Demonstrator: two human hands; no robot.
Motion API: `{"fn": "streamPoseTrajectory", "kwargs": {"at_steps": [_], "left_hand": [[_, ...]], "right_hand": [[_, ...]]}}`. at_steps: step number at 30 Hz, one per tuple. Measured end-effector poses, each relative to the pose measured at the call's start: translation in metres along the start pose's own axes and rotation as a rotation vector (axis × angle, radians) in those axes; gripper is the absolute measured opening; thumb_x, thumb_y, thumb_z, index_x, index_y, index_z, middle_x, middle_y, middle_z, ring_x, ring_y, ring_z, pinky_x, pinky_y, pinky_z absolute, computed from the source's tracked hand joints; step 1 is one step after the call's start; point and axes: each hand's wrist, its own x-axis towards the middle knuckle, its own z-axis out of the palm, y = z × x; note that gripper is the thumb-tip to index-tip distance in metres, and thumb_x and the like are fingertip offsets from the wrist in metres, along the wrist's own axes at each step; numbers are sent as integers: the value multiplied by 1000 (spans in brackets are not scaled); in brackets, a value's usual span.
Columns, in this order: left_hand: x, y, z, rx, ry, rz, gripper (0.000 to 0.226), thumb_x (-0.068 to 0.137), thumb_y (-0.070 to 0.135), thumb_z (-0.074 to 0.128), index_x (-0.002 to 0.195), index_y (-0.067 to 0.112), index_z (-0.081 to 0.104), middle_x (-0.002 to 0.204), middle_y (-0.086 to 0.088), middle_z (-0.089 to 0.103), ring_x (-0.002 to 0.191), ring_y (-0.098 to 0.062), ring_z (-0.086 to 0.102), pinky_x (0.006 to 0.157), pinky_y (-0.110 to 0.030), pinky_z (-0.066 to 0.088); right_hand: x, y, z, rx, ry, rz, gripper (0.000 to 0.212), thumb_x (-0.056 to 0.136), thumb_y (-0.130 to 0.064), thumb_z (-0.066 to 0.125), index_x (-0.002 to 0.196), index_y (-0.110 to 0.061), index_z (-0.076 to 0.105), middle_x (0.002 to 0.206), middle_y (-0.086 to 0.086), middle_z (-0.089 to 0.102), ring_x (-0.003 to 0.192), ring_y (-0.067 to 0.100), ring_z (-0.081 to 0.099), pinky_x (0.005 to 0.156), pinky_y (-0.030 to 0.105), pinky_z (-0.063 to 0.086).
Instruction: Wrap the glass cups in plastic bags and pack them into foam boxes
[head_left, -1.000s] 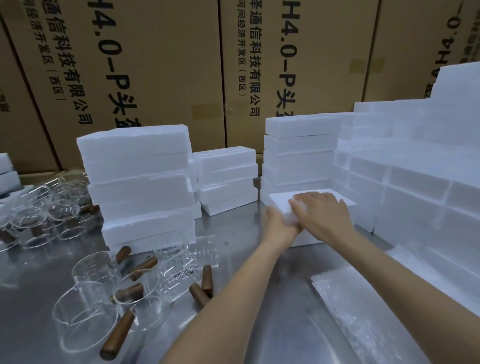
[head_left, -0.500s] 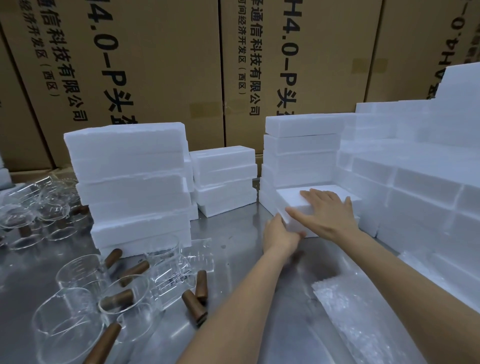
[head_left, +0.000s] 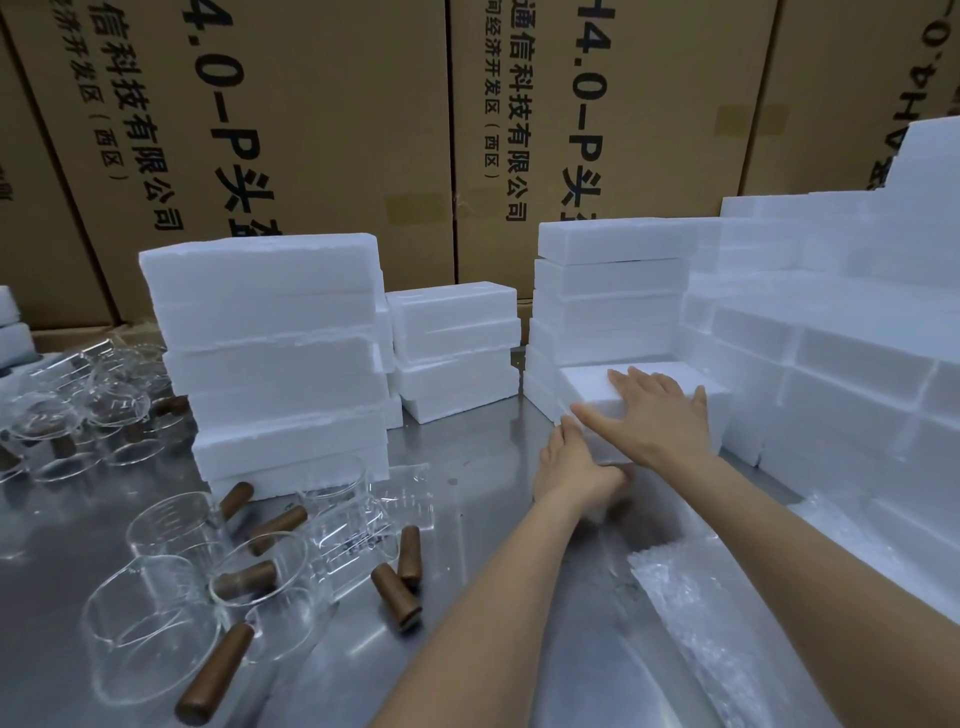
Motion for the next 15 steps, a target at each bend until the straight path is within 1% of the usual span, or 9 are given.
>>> {"fn": "streamPoseTrajectory", "kwargs": {"at_steps": [4, 7, 9, 13, 15], "left_hand": [[-10, 1, 1, 28, 32, 5, 84, 81, 32, 61, 151, 17, 16, 153, 0, 28, 141, -22, 26, 111, -39, 32], [-18, 1, 1, 63, 46, -10, 76, 81, 28, 57, 148, 13, 24, 148, -4, 34, 136, -24, 31, 108, -39, 34], [-23, 0, 2, 74, 47, -12, 73, 79, 26, 56, 145, 12, 27, 146, -5, 37, 134, -25, 33, 106, -39, 36], [-25, -1, 2, 76, 46, -7, 72, 77, 27, 57, 142, 11, 31, 143, -5, 40, 132, -25, 36, 104, -40, 38], [-25, -1, 3, 84, 47, 3, 76, 77, 27, 56, 145, 13, 27, 146, -3, 38, 134, -24, 35, 105, -38, 36]], "right_hand": [[-1, -1, -1, 23, -8, 1, 82, 79, -78, 29, 142, -26, 34, 152, -3, 30, 141, 20, 22, 111, 57, 9], [0, 1, -3, 75, -9, -9, 77, 79, -74, 35, 134, -20, 38, 142, -1, 42, 135, 21, 31, 111, 57, 12], [0, 2, -4, 110, -20, -14, 73, 80, -71, 38, 130, -19, 39, 137, 0, 45, 133, 21, 33, 111, 57, 13], [4, 5, -3, 130, -52, -31, 72, 81, -70, 39, 131, -18, 38, 138, 0, 43, 133, 21, 32, 111, 57, 12], [6, 6, -2, 131, -68, -37, 72, 82, -70, 38, 131, -18, 37, 138, -1, 42, 133, 21, 31, 111, 57, 11]]}}
